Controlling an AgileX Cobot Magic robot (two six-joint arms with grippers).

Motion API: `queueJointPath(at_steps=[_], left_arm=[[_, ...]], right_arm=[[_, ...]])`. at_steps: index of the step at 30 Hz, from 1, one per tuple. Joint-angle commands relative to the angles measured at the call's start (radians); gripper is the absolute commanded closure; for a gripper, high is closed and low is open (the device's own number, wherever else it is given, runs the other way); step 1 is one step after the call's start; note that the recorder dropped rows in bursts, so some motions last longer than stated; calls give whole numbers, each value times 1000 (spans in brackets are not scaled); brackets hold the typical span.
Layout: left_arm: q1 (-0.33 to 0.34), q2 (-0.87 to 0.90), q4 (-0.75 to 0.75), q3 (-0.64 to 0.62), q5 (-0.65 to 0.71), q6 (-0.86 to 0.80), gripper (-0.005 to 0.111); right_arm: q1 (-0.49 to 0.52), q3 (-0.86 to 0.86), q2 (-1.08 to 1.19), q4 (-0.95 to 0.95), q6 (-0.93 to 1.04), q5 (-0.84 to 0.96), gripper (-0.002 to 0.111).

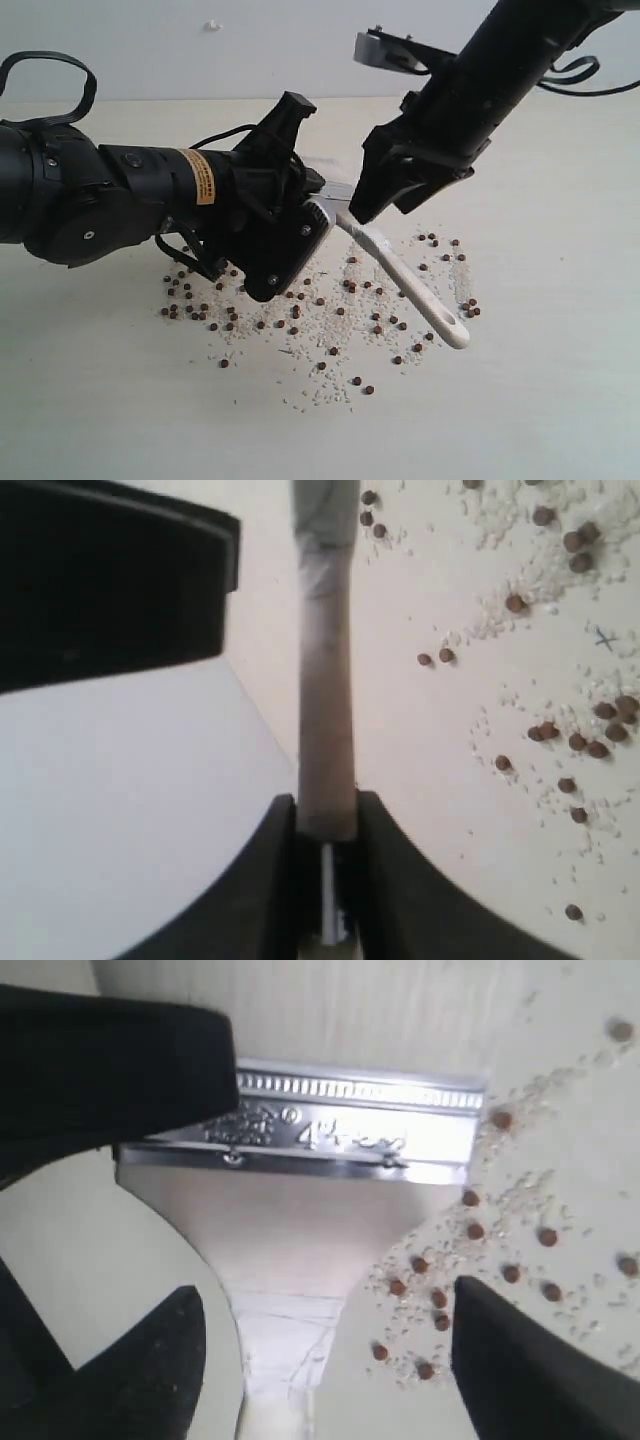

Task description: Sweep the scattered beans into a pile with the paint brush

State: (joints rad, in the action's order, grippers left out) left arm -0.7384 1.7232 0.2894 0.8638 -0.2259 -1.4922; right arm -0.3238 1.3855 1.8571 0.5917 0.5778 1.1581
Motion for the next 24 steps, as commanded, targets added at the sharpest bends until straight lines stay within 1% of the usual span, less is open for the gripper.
queueJointPath(at_steps=[1, 4, 6, 10, 14, 17, 20, 24], left_arm=[[-7, -1, -24, -3, -14, 2, 107], [-7, -1, -66, 4, -4, 2, 107], [-7, -1, -138, 23, 27, 4, 107], [-7, -3, -244, 66, 107, 30, 107], [4, -5, -271, 111, 226, 176, 107], [25, -20, -271, 123, 253, 294, 107], [61, -43, -271, 124, 274, 439, 107], [131, -77, -271, 124, 373, 615, 107]], right_arm=[[0, 9, -76, -34, -15, -45, 44], [0, 33, -128, -123, -22, 3, 44], [0, 50, -168, -200, -39, 29, 44], [0, 55, -286, -257, -48, 8, 44], [0, 55, -426, -261, -46, -45, 44], [0, 55, -522, -270, -50, -71, 44], [0, 55, -605, -277, -60, -66, 44], [0, 55, -682, -277, -116, 0, 44]])
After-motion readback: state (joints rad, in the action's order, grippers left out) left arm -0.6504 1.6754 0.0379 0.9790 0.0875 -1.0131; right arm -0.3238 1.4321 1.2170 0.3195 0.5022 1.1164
